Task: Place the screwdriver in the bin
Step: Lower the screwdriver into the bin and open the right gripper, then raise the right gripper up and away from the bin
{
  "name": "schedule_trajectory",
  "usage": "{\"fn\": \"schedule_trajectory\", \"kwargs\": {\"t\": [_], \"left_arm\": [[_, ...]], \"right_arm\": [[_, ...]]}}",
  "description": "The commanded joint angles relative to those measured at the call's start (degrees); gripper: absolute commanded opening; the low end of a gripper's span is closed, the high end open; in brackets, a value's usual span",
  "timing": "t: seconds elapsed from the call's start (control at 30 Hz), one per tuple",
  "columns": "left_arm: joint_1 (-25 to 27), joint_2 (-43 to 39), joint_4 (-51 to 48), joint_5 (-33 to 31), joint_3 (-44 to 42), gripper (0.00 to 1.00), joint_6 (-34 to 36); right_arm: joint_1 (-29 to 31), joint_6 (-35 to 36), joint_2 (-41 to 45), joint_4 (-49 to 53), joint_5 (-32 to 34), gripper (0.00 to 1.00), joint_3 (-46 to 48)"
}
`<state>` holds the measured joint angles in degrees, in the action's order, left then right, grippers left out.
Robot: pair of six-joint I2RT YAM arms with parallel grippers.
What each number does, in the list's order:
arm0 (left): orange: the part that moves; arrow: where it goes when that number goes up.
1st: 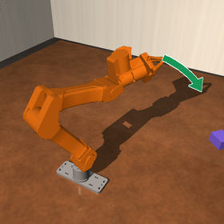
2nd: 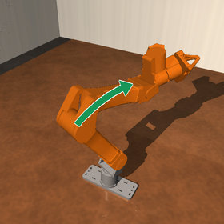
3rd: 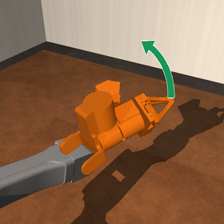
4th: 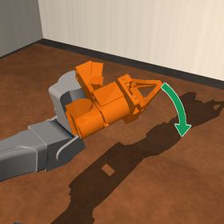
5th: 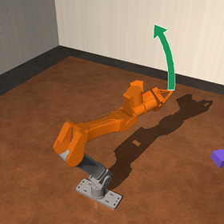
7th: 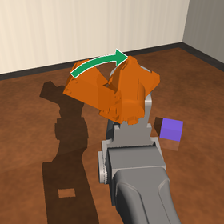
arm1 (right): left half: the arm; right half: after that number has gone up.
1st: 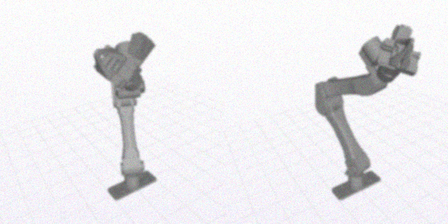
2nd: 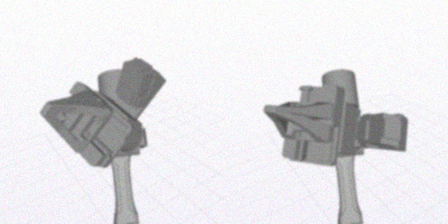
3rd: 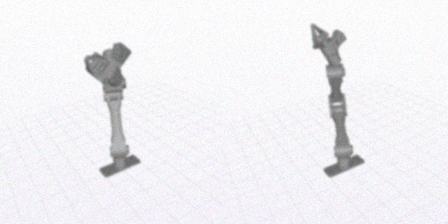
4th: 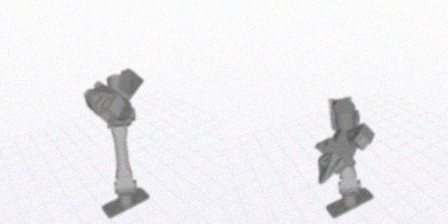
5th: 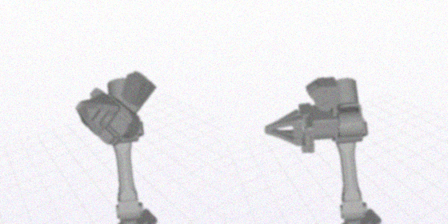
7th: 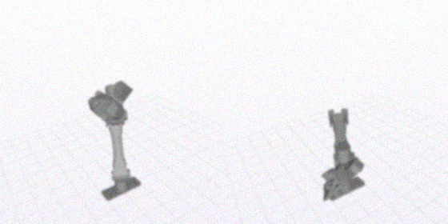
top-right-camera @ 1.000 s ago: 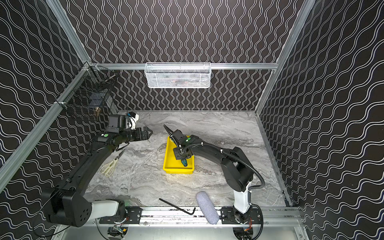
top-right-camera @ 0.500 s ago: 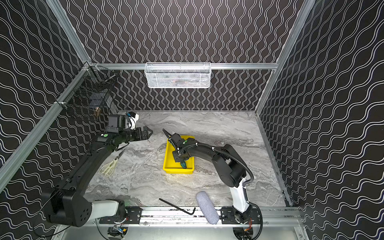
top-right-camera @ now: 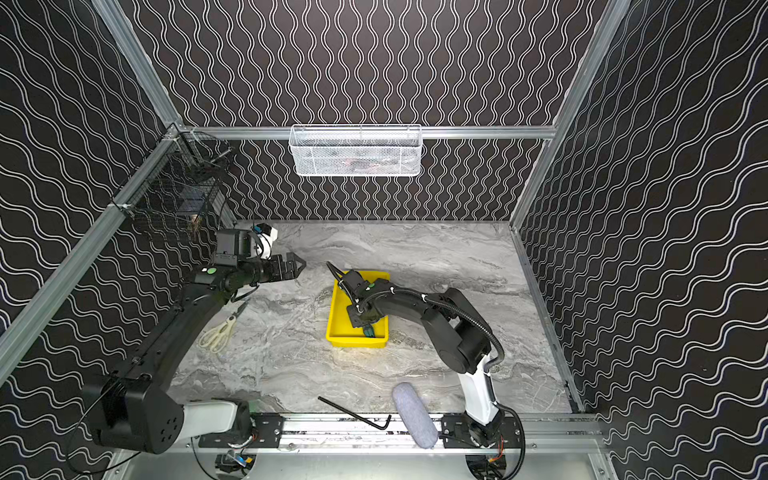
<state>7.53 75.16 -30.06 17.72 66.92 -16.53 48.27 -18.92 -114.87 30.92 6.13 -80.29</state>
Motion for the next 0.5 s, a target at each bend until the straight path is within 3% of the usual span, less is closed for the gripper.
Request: {"fn": "schedule_trajectory", "kwargs": {"t": [0.0, 0.1, 0.47], "left_arm": [[-0.1, 0.0, 1.0, 0.0, -0.2, 0.99, -0.5], [-0.1, 0.2, 1.0, 0.0, -0.3, 0.99, -0.4], [-0.1, -0.3, 0.9, -0.8, -0.5, 0.99, -0.3]], "right_arm": [[0.0, -0.5, 1.2, -1.2, 0.8, 0.34, 0.1], [0.0, -0.3, 1.9, -1.0, 1.0, 0.41, -0.2], [-1.6, 1.8, 10.7, 1.7, -1.2, 0.43, -3.7]]}}
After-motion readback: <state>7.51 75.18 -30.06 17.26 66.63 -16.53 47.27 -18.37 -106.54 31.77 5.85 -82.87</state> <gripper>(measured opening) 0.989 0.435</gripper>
